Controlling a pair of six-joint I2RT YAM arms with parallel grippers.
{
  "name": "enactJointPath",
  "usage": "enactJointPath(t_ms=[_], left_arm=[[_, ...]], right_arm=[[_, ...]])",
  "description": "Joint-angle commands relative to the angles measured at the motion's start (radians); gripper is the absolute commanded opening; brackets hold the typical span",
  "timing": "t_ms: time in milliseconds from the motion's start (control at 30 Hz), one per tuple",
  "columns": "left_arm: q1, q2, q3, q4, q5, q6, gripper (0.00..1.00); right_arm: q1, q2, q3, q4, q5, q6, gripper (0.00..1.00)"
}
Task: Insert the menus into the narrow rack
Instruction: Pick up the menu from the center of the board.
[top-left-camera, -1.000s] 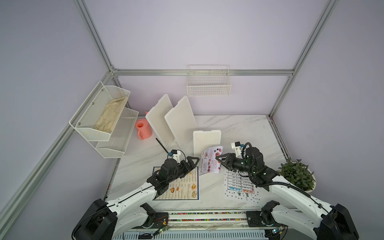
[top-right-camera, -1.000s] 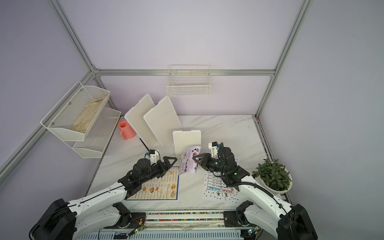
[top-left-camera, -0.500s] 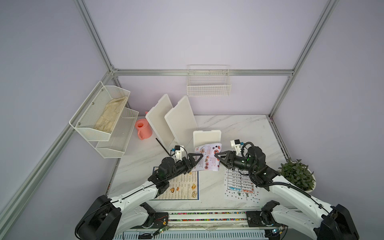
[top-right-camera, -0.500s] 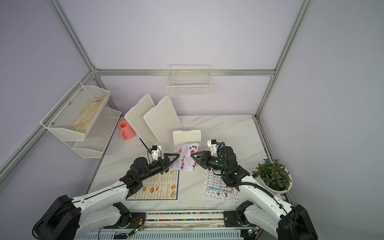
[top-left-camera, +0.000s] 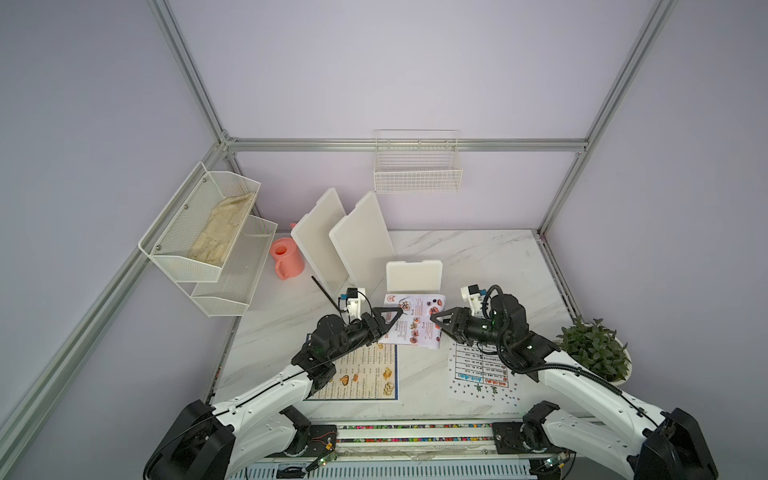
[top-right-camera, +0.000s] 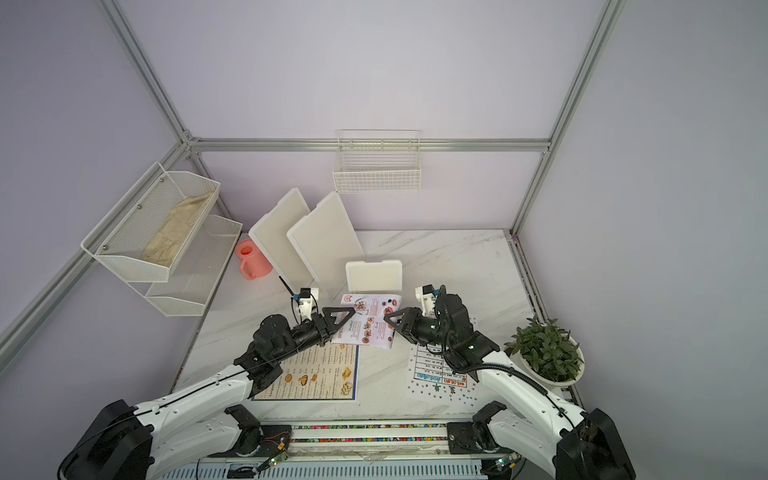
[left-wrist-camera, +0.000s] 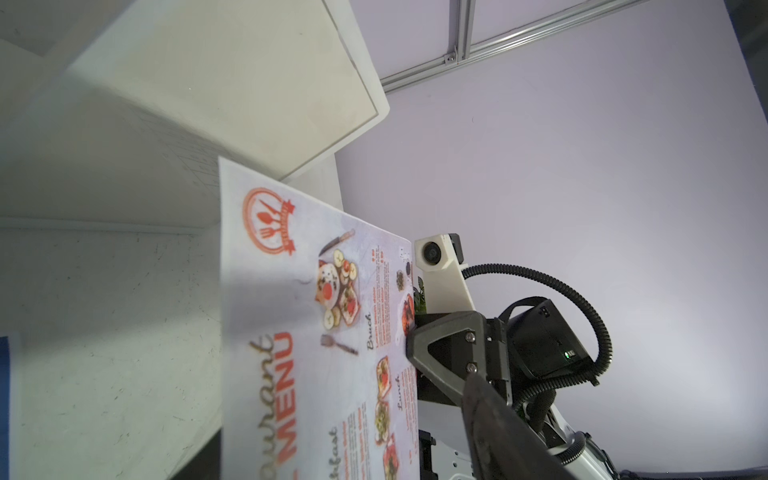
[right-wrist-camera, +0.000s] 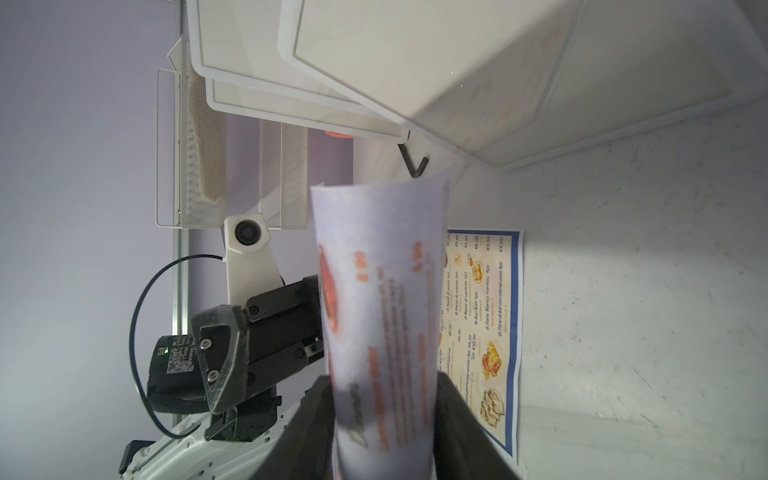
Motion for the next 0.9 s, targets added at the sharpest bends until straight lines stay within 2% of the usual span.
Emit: enactJointPath(t_ms=[0,367,533,633,700,767,867], left_arm=[[0.012,-0.028,0.009,-0.042,-0.006,0.050,0.60],[0.028,-0.044,0.055,-0.186,0.014,0.153,0.16],[0.034,-0.084,0.092,-0.284,-0.007,0.255,0.04],[0.040,-0.100,0.145,-0.382,-0.010,0.339,0.00],[0.042,-0.101,0.202,-0.466,-0.001,0.416,0.00],[0.044,-0.092,0.293,-0.603,0.001,0.529,0.00],[0.043,-0.053,0.461,-0.844,-0.005,0.712,0.00]], right_arm=[[-0.004,0.000,0.045,-0.053,0.021,-0.054,0.41],[-0.004,0.001,0.092,-0.117,0.022,-0.167,0.44],[-0.004,0.000,0.129,-0.192,0.067,-0.226,0.47],[-0.004,0.005,0.160,-0.239,0.099,-0.266,0.54],[-0.004,0.006,0.189,-0.283,0.130,-0.305,0.66],[-0.004,0.008,0.244,-0.381,0.200,-0.382,0.78],[-0.004,0.007,0.334,-0.500,0.328,-0.504,0.87]])
